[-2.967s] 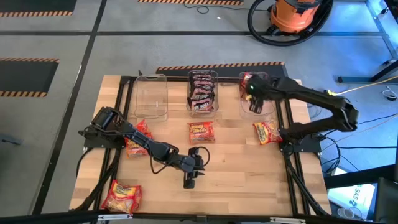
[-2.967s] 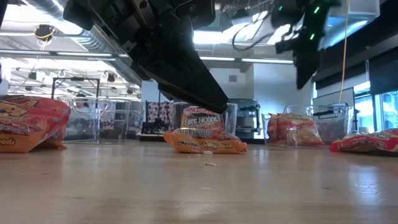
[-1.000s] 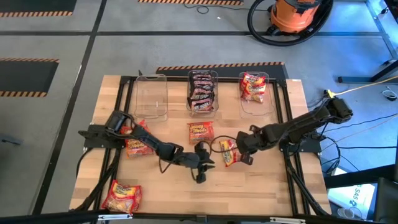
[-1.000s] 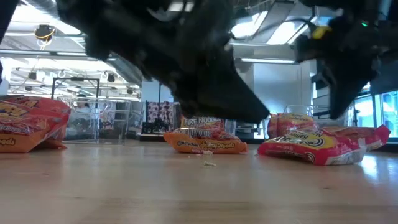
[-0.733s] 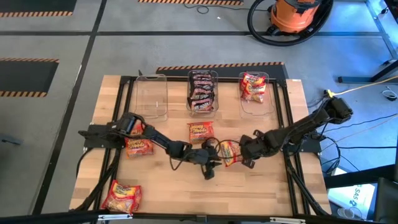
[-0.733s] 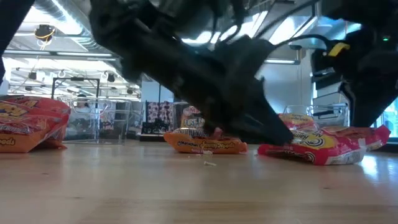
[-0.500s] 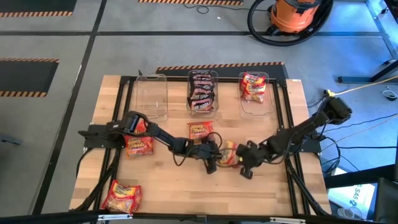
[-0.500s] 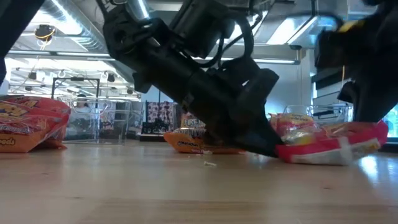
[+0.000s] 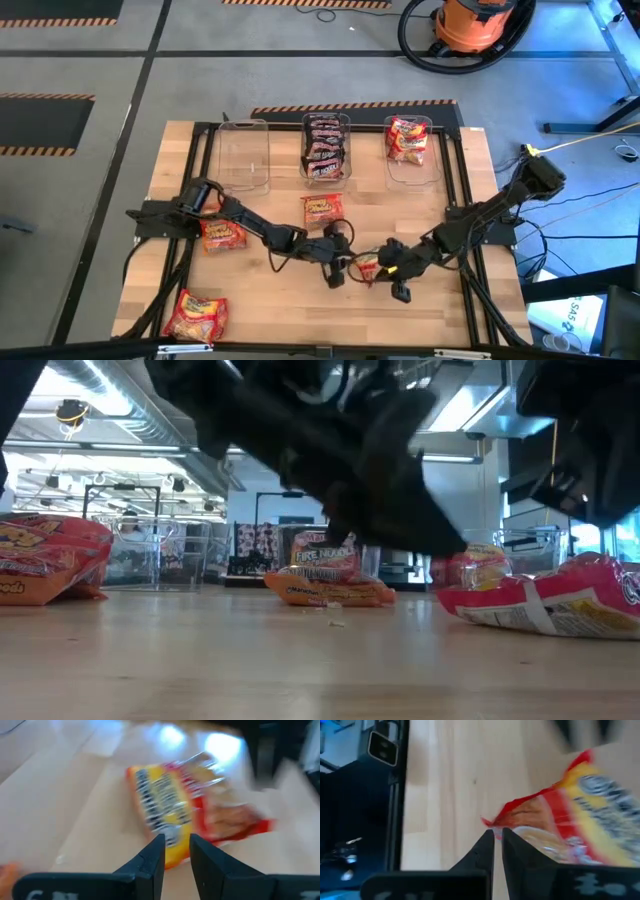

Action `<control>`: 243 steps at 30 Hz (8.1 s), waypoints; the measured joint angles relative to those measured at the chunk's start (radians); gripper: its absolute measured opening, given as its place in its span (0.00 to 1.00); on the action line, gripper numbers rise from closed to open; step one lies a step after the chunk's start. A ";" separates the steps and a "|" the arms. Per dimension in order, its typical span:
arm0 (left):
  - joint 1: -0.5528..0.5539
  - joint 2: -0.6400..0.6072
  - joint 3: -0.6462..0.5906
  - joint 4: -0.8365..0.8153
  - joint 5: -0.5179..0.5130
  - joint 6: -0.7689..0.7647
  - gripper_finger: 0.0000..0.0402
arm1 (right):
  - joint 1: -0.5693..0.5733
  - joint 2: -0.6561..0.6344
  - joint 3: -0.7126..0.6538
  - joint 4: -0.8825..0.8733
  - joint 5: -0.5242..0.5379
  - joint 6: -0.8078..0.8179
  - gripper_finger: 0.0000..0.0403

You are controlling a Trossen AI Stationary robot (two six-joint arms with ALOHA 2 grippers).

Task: Sort Maruchan noodles
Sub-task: Put the top red noodle pack into the right transparent bin, then put the red noodle pack into the right transparent bin

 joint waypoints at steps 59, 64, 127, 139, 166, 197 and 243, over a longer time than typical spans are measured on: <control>0.000 0.022 0.004 0.033 0.058 -0.063 0.21 | -0.163 -0.153 -0.050 -0.236 0.048 -0.014 0.71; -0.068 0.029 0.005 0.207 0.105 -0.086 0.21 | -0.186 -0.163 -0.054 -0.223 -0.024 0.012 0.71; -0.108 0.172 0.003 0.252 -0.041 -0.080 0.21 | -0.258 0.206 -0.129 0.426 -0.424 0.482 0.54; -0.107 0.111 0.001 0.216 0.051 -0.032 0.21 | -0.256 0.194 -0.129 0.424 -0.422 0.276 0.07; -0.134 -0.082 0.003 -0.163 0.081 0.025 0.21 | -0.617 -0.416 0.279 -0.740 0.261 -0.690 0.09; -0.134 -0.082 0.004 -0.157 0.028 0.052 0.21 | -1.220 0.008 0.174 -0.685 0.164 -1.341 0.10; -0.137 -0.282 0.005 -0.596 -0.133 -0.029 0.21 | -0.694 -0.120 0.424 -0.661 0.155 -0.693 0.59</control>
